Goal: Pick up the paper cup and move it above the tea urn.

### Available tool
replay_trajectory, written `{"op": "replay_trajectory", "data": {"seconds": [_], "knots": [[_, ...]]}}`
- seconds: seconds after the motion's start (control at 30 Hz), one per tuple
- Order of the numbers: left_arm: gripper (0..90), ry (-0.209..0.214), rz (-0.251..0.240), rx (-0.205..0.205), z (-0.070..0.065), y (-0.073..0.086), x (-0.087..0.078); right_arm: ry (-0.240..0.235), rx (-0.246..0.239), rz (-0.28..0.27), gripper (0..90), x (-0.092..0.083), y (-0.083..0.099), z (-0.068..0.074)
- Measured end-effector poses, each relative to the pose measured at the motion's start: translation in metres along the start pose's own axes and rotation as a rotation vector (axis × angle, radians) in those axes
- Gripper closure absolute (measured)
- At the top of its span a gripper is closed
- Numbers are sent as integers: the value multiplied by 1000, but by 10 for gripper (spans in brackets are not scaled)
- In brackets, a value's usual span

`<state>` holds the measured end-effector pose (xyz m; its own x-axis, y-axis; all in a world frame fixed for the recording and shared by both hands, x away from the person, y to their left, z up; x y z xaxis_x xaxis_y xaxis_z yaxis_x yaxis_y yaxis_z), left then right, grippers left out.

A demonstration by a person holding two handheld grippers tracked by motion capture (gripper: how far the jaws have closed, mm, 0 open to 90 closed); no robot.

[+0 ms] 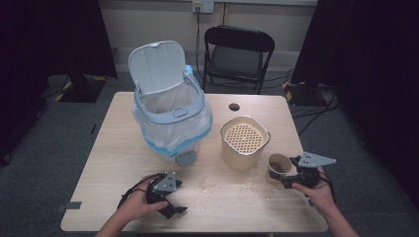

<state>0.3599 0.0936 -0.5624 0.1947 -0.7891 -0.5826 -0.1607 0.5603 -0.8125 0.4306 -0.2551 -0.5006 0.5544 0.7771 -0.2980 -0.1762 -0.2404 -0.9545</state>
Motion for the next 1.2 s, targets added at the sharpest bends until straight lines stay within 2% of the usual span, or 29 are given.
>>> {"op": "replay_trajectory", "data": {"seconds": [0.23,0.43,0.6,0.77,0.93,1.2], "knots": [[92,-3,-5,-6,0,0,1,29,-4,35,264,6,2,-22],[92,-2,-4,-6,0,0,1,66,-11,39,263,11,-2,-42],[91,-1,-1,-5,0,0,0,85,-4,27,263,17,-10,-55],[91,-1,3,-4,0,0,0,94,-18,36,264,23,-19,-66],[89,-2,5,-2,0,0,0,103,-7,24,264,28,-29,-76],[88,-2,4,-2,0,0,0,149,-25,38,264,34,-42,-100]]}}
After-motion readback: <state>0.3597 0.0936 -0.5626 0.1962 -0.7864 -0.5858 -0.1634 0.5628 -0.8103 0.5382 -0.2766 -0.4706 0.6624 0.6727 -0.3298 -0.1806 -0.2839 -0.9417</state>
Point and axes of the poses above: each handheld gripper's, and its own axes: x roughly forward along the jaws, y roughly out of its underside, z roughly to its left, the point moved 9 cm from there along x, roughly forward along the jaws, and after that the axes turned 7 degrees about -z, right-handed, at the moved point
